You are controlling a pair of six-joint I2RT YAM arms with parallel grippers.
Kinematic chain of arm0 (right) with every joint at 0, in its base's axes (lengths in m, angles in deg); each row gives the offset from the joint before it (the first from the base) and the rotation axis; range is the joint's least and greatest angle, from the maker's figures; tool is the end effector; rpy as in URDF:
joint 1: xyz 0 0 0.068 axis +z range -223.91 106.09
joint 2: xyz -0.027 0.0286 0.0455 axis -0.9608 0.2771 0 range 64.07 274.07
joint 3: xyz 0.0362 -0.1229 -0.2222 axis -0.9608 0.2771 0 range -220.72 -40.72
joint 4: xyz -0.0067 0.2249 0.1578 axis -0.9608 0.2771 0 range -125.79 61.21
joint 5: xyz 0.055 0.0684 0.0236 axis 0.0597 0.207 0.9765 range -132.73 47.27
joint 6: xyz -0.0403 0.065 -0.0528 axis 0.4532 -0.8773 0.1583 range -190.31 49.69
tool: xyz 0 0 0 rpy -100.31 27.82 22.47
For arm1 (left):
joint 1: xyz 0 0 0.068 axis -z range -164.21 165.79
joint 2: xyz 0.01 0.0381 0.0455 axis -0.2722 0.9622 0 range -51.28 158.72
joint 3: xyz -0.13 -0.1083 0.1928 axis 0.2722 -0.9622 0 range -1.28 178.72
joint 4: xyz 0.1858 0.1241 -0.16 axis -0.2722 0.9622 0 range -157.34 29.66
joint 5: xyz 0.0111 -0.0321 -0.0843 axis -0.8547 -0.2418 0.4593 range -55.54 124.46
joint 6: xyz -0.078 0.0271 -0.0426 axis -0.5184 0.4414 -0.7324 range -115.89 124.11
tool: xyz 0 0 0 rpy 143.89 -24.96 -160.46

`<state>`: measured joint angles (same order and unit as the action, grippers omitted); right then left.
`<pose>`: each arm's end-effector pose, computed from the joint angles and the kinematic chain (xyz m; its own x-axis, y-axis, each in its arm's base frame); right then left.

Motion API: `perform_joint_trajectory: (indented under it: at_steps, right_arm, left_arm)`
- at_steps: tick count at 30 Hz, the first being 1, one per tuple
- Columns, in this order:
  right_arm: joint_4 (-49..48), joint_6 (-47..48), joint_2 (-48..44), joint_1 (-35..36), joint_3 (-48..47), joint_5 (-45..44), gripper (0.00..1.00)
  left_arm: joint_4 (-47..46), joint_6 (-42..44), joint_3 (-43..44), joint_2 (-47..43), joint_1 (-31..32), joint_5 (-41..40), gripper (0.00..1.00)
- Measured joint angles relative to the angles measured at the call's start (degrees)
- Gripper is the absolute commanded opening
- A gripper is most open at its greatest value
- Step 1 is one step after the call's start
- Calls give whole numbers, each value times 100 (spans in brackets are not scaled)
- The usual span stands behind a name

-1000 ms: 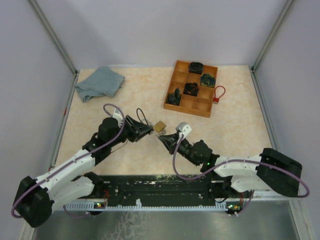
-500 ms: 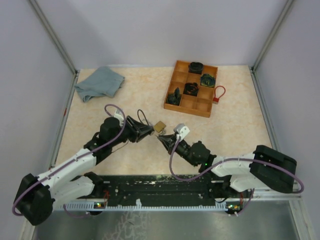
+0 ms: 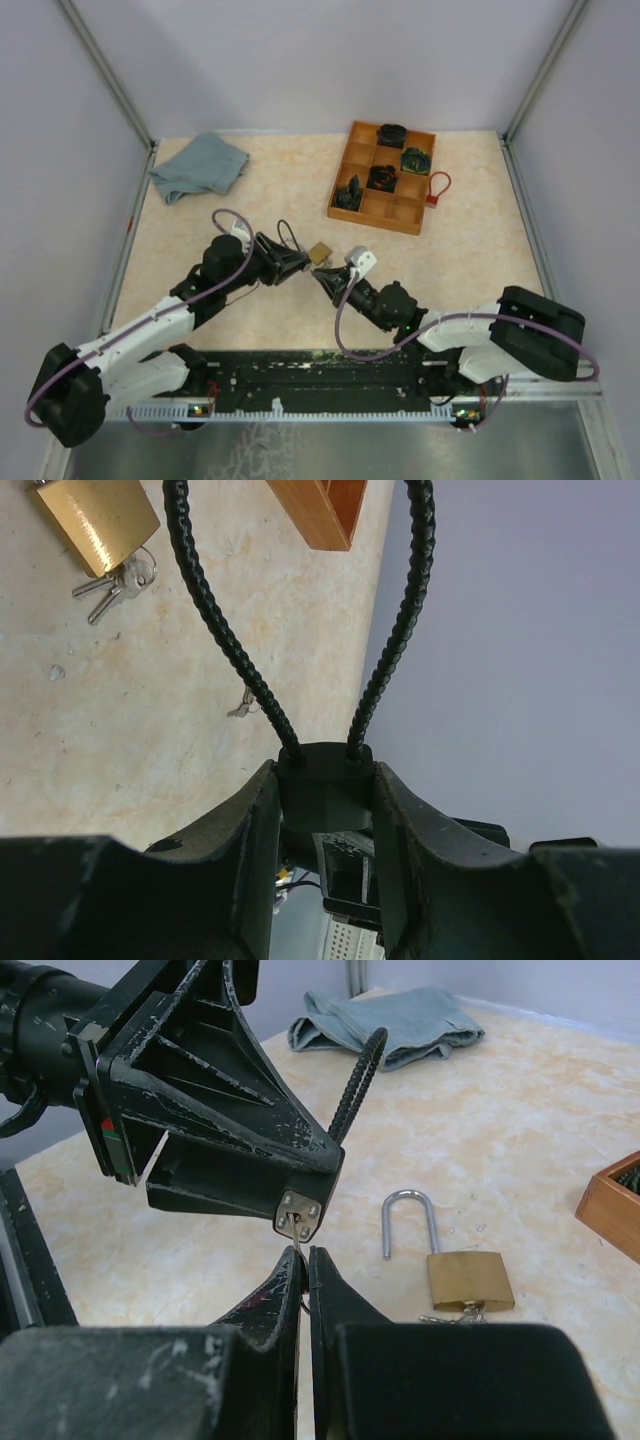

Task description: Unlock with the key

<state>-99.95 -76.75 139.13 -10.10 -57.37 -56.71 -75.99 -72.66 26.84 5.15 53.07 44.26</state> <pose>0.1496 0.2580 0.1783 -0.0419 0.1616 -0.9860 -0.7648 0.6298 0.1357 0.2200 -0.1852 0.1966 -0.7663 -0.6223 -0.1596 -0.0950 0.3555 -0.9299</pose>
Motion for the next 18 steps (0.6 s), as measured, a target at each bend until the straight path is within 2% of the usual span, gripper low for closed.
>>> perform_joint_trajectory:
  at_steps: [18]
  right_arm:
    - [94, -321, 0, 31, -31, -293, 0]
  left_arm:
    - [-109, -15, 0, -7, 321, -542, 0]
